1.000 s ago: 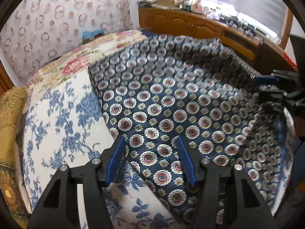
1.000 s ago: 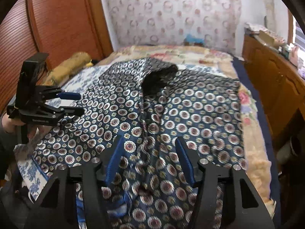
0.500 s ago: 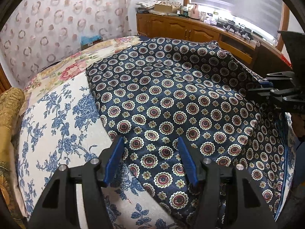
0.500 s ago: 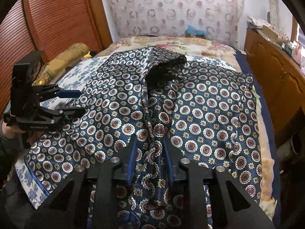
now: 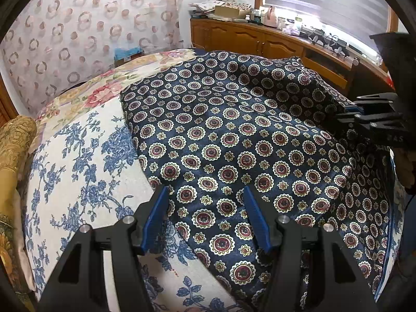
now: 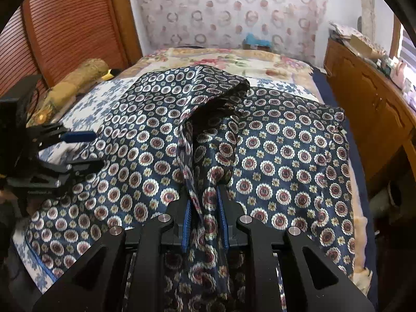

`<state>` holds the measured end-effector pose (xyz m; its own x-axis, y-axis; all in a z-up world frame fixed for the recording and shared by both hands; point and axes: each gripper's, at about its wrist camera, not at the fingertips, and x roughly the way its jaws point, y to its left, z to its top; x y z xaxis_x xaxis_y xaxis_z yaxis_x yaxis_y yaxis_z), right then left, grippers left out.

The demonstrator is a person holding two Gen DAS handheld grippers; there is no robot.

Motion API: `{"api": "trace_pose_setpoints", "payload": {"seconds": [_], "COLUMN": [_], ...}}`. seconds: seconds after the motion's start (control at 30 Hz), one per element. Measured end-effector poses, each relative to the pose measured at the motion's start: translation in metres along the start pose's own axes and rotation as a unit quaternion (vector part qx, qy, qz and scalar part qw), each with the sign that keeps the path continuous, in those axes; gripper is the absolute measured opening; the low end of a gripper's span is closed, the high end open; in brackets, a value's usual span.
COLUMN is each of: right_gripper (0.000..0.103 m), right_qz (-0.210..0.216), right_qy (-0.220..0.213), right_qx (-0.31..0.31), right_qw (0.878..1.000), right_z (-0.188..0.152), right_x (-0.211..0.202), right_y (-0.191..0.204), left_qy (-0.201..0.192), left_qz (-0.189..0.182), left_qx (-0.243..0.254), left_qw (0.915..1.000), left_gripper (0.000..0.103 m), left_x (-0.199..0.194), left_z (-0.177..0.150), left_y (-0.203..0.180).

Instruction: Fold small clothes

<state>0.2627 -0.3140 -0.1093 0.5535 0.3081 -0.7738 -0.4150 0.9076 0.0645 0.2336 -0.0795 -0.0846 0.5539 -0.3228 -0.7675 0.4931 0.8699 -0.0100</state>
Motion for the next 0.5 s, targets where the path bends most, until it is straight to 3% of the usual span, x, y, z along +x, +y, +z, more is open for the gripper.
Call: {"api": "trace_pose_setpoints", "payload": {"seconds": [0.2, 0.27, 0.5], "right_gripper": [0.016, 0.004, 0.001], "right_qz": [0.000, 0.006, -0.033], "right_qy": [-0.001, -0.011, -0.084], "right_qx": [0.008, 0.003, -0.020], "right_qw": [1.000, 1.000, 0.996], "right_z": [0.010, 0.012, 0.015], "right_x": [0.007, 0.004, -0.037], "right_y": [0.002, 0.004, 0.011], "left_qy": [0.000, -0.001, -0.038], "left_qz": [-0.002, -0.003, -0.019], "left_qx": [-0.002, -0.003, -0.034], "left_qw": [1.0000, 1.0000, 0.9985], "left_gripper": [0.060, 0.060, 0.060], "left_x": [0.000, 0.000, -0.022], "left_z": [0.000, 0.000, 0.005], "left_y": [-0.001, 0.000, 0.013]}}
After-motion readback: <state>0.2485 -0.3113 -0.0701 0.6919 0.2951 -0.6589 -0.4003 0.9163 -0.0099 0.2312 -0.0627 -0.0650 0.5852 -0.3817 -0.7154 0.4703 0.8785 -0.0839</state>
